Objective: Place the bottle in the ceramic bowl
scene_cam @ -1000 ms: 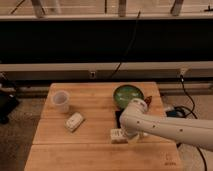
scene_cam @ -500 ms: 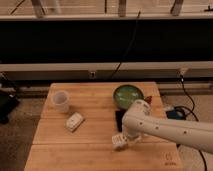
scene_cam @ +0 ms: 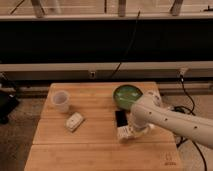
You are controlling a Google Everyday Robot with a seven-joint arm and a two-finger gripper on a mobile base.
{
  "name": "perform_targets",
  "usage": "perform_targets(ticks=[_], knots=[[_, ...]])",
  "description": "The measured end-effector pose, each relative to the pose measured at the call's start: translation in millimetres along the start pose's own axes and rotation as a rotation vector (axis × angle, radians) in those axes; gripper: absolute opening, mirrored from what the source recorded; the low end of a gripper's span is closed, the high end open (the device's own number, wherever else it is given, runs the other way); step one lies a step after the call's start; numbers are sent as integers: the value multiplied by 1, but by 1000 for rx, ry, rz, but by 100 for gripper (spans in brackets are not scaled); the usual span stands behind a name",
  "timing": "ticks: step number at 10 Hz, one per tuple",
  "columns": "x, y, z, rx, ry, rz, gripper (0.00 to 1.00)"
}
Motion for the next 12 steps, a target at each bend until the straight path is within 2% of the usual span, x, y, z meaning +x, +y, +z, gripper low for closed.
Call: perform_targets(ticks=[2, 4, 8, 9, 12], knots=[[6, -31, -21, 17, 7, 3, 0], [9, -60, -33, 31, 9, 6, 0], [15, -114, -34, 36, 21, 6, 0], [19, -133, -32, 37, 16, 11, 0], [26, -169, -26, 39, -1, 27, 0]])
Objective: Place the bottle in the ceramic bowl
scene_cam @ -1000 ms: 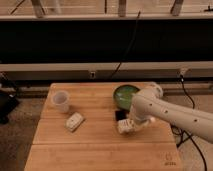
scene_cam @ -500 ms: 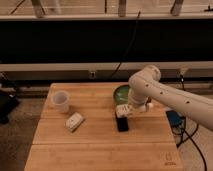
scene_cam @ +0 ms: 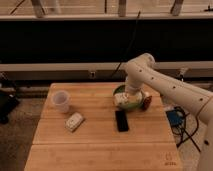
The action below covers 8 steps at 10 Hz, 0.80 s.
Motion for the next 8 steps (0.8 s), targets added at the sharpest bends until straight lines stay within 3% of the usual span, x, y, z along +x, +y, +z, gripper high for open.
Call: perform_targets(ticks=[1, 3, 6, 8], knots=[[2, -11, 6, -8, -4, 5, 0], [2, -21, 17, -19, -6, 13, 11], [6, -33, 39, -31, -8, 26, 43], [10, -36, 42, -31, -3, 32, 63]])
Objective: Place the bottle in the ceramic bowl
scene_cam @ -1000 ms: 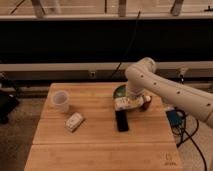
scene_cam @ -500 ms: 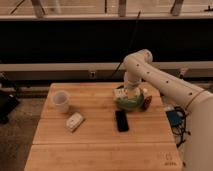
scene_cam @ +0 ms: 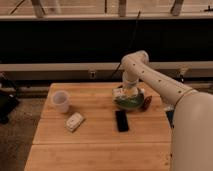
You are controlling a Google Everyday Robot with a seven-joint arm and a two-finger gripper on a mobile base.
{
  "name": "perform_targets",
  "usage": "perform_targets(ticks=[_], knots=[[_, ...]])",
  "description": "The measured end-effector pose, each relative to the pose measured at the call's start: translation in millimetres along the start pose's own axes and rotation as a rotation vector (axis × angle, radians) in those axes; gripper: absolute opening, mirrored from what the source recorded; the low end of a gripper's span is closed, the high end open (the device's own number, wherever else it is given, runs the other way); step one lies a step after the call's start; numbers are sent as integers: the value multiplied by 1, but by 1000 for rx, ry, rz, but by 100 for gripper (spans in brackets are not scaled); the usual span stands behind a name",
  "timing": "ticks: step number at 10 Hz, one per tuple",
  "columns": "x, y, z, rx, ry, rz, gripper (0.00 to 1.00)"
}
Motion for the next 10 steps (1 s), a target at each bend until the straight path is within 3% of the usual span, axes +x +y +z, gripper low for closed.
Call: perform_targets(ticks=[1, 3, 5, 8, 10], knots=[[2, 0, 1, -1, 13, -2, 72], [7, 2, 2, 0, 45, -5, 80], [14, 5, 4, -3, 65, -6, 80], [25, 8, 1, 38, 71, 2, 71], [7, 3, -4, 11, 46, -6, 78]])
